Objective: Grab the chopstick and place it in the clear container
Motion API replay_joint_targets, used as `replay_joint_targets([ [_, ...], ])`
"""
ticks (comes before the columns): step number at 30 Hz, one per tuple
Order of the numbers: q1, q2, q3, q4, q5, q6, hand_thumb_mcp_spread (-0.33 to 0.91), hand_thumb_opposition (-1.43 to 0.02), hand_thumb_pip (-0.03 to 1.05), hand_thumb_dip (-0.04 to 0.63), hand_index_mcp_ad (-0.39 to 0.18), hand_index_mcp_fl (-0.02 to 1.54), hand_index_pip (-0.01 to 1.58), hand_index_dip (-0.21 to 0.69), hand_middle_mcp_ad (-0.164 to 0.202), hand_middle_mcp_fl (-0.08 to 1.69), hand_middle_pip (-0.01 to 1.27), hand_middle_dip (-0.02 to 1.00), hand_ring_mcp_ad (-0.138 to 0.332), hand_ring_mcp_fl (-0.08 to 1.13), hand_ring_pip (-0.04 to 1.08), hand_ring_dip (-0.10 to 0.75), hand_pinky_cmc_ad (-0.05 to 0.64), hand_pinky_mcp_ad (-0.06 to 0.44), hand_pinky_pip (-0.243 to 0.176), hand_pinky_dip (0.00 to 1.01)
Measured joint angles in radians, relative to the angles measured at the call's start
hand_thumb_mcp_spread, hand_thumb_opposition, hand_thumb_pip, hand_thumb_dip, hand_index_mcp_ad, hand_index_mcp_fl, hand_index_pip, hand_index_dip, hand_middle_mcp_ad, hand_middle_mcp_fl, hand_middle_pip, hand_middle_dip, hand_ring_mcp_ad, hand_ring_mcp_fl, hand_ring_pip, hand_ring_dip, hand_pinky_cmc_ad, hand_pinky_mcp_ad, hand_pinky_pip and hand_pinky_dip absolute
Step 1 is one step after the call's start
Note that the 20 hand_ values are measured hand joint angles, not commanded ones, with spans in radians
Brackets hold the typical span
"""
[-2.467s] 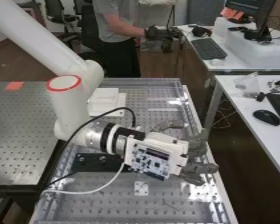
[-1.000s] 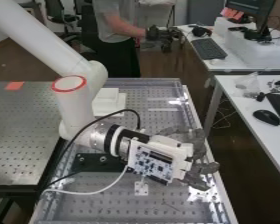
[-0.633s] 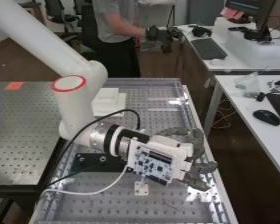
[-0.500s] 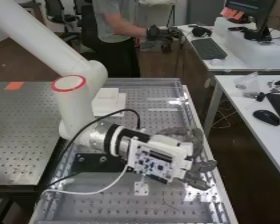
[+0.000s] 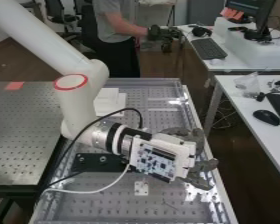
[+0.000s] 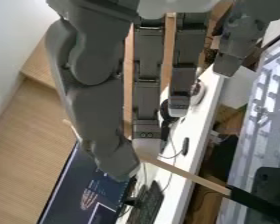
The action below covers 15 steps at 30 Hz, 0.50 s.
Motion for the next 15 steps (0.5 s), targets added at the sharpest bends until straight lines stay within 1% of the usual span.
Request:
replay_joint_targets([
  [1,0.0,0.0,0.001,0.0,0.0,0.0,0.81,-1.03,0.38,0.332,-0.182,1.05,0.63,0.379,-0.059,1.21,0.2,0.82,0.066,0.57,0.11,0.445,0.375,0.314,-0.017,0.15],
  [2,0.0,0.0,0.003,-0.001,-0.003,-0.001,0.8,-1.04,0.38,0.332,-0.176,1.06,0.63,0.379,-0.063,1.22,0.2,0.81,0.066,0.57,0.12,0.454,0.379,0.314,-0.017,0.15],
  [4,0.0,-0.001,0.009,-0.006,-0.007,-0.002,0.82,-1.03,0.38,0.332,-0.136,1.07,0.63,0.379,-0.059,1.24,0.2,0.82,0.066,0.57,0.12,0.456,0.379,0.314,-0.016,0.16],
  [5,-0.001,-0.001,0.015,-0.01,-0.008,-0.005,0.82,-1.05,0.38,0.332,-0.126,1.09,0.61,0.379,-0.066,1.24,0.2,0.82,0.066,0.57,0.12,0.456,0.379,0.314,-0.016,0.16],
  [8,-0.003,0.0,0.026,-0.013,-0.024,-0.015,0.82,-1.05,0.38,0.332,-0.124,1.09,0.61,0.379,-0.068,1.26,0.2,0.82,0.07,0.57,0.12,0.456,0.379,0.311,-0.016,0.16],
  [9,-0.004,0.002,0.032,-0.014,-0.031,-0.021,0.82,-1.05,0.38,0.332,-0.12,1.09,0.61,0.379,-0.08,1.25,0.2,0.82,0.066,0.57,0.12,0.457,0.379,0.311,-0.012,0.16],
  [10,-0.005,0.002,0.036,-0.016,-0.033,-0.025,0.82,-1.05,0.38,0.332,-0.12,1.09,0.61,0.379,-0.082,1.25,0.2,0.81,0.066,0.57,0.12,0.457,0.379,0.314,-0.016,0.16],
  [15,-0.008,0.007,0.06,-0.037,-0.041,-0.051,0.82,-1.05,0.38,0.332,-0.119,1.09,0.62,0.394,-0.079,1.27,0.2,0.82,0.066,0.57,0.12,0.457,0.38,0.314,-0.012,0.16],
])
